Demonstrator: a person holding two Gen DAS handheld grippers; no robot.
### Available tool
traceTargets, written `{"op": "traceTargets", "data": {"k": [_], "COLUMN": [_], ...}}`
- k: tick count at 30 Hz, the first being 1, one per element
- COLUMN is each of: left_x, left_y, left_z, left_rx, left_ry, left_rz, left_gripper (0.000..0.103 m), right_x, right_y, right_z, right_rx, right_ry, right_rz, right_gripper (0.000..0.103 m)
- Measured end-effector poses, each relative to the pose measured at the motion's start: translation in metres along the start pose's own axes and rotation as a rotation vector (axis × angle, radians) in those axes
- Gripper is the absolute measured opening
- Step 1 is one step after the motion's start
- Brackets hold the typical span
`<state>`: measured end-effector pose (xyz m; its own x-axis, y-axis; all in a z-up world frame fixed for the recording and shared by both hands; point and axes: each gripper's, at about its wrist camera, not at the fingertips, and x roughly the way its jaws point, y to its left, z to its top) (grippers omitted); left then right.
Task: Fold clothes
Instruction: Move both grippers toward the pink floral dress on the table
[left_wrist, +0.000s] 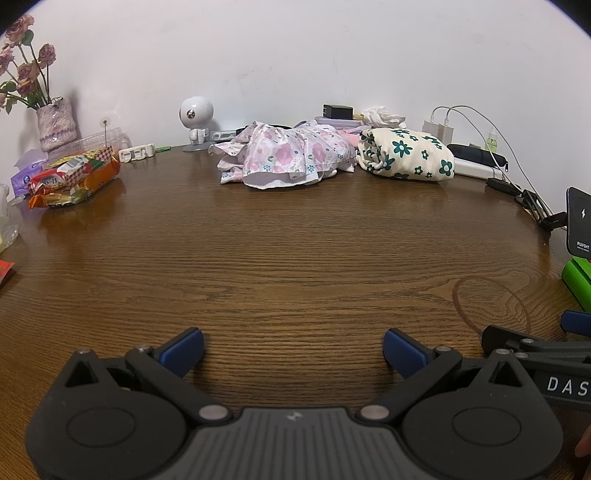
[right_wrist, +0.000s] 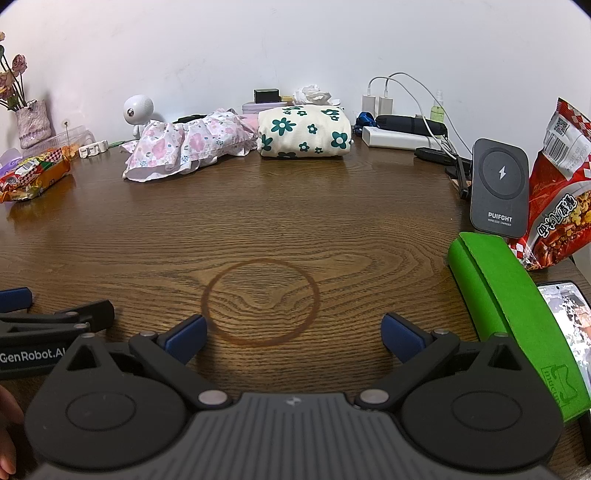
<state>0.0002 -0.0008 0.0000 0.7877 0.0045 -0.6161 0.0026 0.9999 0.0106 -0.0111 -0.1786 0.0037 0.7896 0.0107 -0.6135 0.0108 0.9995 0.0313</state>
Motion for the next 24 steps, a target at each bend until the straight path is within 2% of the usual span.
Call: {"op": "traceTargets", "data": {"k": [19,22,24], "left_x": [-0.001,-0.002,-0.003], "left_y": [0.001,0.003,0.012], "left_z": [-0.001,-0.001,0.005], "left_rx": [-0.008,-0.006,-0.017], "left_ry": [-0.001,-0.003,0.002], "left_rz": [0.015,0.006,-0.043], "left_gripper": [0.103,0.103,0.095], "right_x": [-0.005,-0.006,-0.006], "right_y": [0.005,0.002,-0.001], "right_z": [-0.006,0.005,0.017], "right_rx": [-0.020,-0.016,-0.006], "right_ry": [-0.001,-0.005,-0.008], "right_rz": [0.000,0.054,0.104], "right_gripper": [0.102,0.103,0.100]}}
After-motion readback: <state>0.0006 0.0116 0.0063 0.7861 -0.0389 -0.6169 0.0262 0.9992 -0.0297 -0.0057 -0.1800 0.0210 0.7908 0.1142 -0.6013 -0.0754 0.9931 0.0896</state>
